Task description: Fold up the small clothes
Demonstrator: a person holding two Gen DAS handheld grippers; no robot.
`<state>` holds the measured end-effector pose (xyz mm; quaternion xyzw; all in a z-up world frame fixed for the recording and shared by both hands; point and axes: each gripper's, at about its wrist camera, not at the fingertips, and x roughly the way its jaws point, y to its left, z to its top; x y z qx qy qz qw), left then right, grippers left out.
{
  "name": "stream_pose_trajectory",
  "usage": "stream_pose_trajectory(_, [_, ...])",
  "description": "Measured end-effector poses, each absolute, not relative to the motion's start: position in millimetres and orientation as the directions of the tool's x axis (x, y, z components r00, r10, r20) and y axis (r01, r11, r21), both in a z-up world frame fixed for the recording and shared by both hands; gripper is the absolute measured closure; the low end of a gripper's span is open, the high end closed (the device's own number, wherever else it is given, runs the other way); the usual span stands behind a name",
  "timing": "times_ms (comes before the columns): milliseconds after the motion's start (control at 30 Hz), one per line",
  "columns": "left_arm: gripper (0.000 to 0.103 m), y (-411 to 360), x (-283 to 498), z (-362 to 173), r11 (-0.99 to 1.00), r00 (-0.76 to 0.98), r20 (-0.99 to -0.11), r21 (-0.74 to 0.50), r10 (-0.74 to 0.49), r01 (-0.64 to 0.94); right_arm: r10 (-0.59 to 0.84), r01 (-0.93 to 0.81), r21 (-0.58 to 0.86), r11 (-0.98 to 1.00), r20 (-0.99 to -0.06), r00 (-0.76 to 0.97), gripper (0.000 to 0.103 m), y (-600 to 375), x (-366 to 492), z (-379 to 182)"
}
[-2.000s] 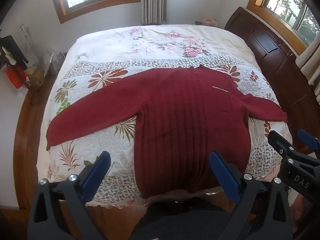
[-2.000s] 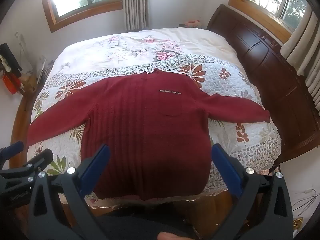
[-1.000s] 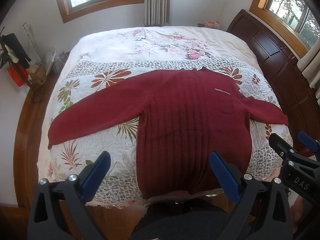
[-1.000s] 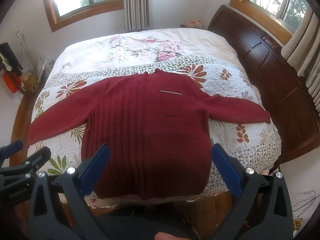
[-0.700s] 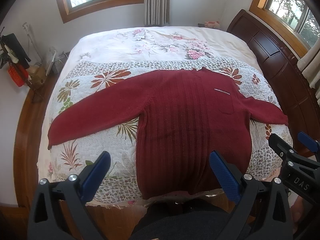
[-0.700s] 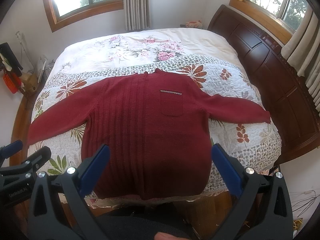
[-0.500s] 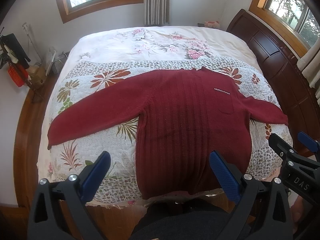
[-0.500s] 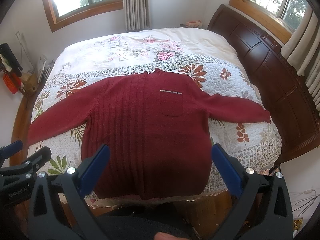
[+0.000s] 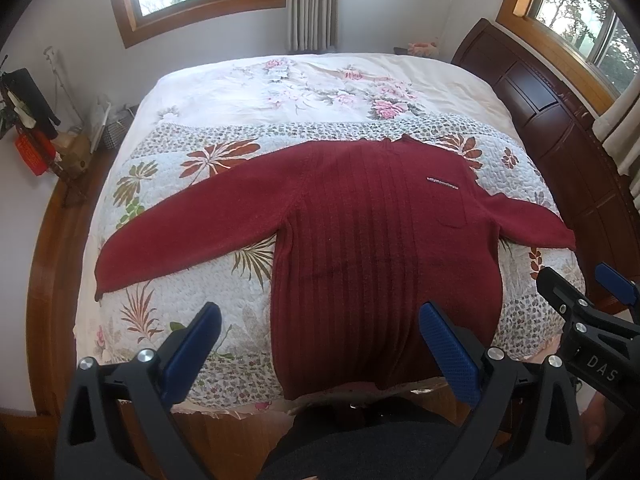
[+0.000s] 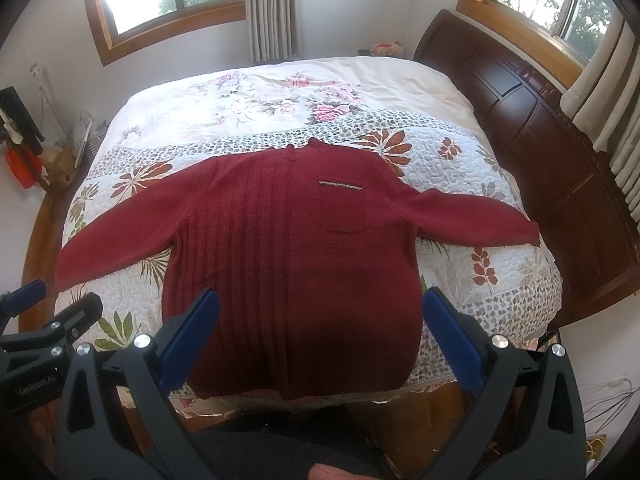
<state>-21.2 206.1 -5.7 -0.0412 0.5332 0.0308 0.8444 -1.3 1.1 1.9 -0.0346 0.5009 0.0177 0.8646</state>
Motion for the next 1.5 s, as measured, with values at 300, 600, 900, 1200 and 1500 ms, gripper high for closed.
stream_pose_trajectory(300, [0.004, 206.1, -20.8, -5.3, 0.995, 0.430, -0.903, -0.038, 0.006, -0.095, -0.004, -0.067, -0.043, 0.997, -0.868, 0.497, 0.002, 0.4, -1.7, 1.8])
stream_pose_trajectory(600, [0.004, 206.8, -20.8, -5.6, 0.995, 0.429, -0.903, -0.038, 0.007, -0.095, -0.001, -0.069, -0.041, 0.997, -0.870, 0.494, 0.002, -0.6, -0.4, 2.0])
stream_pose_trajectory(900, [0.004, 206.0, -19.7, -4.8, 0.995, 0.430, -0.903, -0.038, 0.006, -0.094, -0.002, -0.071, -0.043, 0.997, -0.870, 0.493, 0.002, 0.6, -0.1, 2.2])
stream_pose_trajectory(1200, [0.004, 206.7, -19.1, -5.1, 0.995, 0.435, -0.901, -0.034, 0.012, -0.098, 0.003, -0.075, -0.039, 0.996, -0.871, 0.492, 0.002, 2.0, 0.8, 1.5])
stream_pose_trajectory(1500, [0.004, 203.7, -13.4, -5.4, 0.995, 0.438, -0.899, -0.034, 0.009, -0.090, 0.005, -0.070, -0.034, 0.997, -0.871, 0.491, 0.002, -1.0, 5.8, -1.0])
